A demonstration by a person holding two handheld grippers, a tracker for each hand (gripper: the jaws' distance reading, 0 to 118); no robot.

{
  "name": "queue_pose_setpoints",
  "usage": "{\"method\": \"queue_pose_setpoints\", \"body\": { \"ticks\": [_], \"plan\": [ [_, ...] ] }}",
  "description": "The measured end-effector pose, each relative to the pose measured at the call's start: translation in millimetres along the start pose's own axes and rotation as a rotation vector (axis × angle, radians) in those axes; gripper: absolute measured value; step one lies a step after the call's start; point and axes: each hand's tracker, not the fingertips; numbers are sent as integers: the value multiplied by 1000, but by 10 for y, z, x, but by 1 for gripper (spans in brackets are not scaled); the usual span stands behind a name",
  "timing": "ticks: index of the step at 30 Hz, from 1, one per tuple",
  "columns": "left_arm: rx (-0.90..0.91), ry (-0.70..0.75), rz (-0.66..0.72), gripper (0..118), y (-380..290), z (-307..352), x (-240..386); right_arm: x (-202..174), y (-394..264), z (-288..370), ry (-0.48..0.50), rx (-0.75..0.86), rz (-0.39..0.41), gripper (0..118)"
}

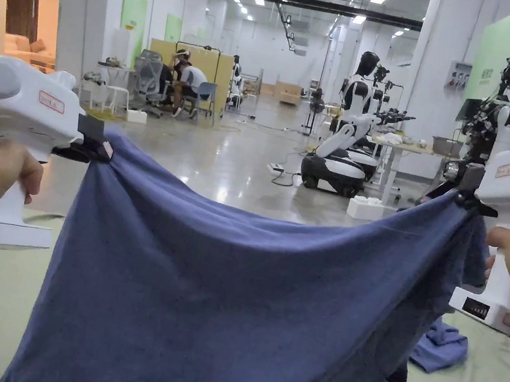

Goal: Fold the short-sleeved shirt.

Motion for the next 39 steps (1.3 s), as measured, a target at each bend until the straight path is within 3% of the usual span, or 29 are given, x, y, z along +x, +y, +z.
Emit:
{"method": "queue_pose_setpoints", "body": {
  "ticks": [8, 12, 17, 22, 32, 33, 35, 37, 39],
  "plan": [
    [106, -36, 60, 0, 466, -392, -79, -50, 527, -440, -32, 65, -44, 3],
    [127, -45, 48, 0, 699, -595, -8, -161, 749, -596, -46, 94, 5, 3],
    [146, -55, 72, 0, 812, -802, -3, -195, 949, -712, -33, 127, -21, 3],
    [123, -56, 62, 0, 726, -959, -31, -259, 1012, -709, -43, 152, 14, 3],
    [35, -73, 99, 0, -170, -1012, -362, -17, 192, -650, -15, 91, 24, 3],
    [33, -83, 122, 0, -301, -973, -415, 47, 52, -582, 36, 73, 11, 3],
    [8, -124, 152, 0, -578, -887, -534, 146, -261, -421, 42, 60, 8, 3],
    [8, -137, 150, 0, -912, -707, -610, 293, -639, -164, 142, 41, 1, 3],
    [-27, -181, 131, 0, -1341, -472, -655, 417, -1095, 129, 171, -4, 28, 3]
  ]
}}
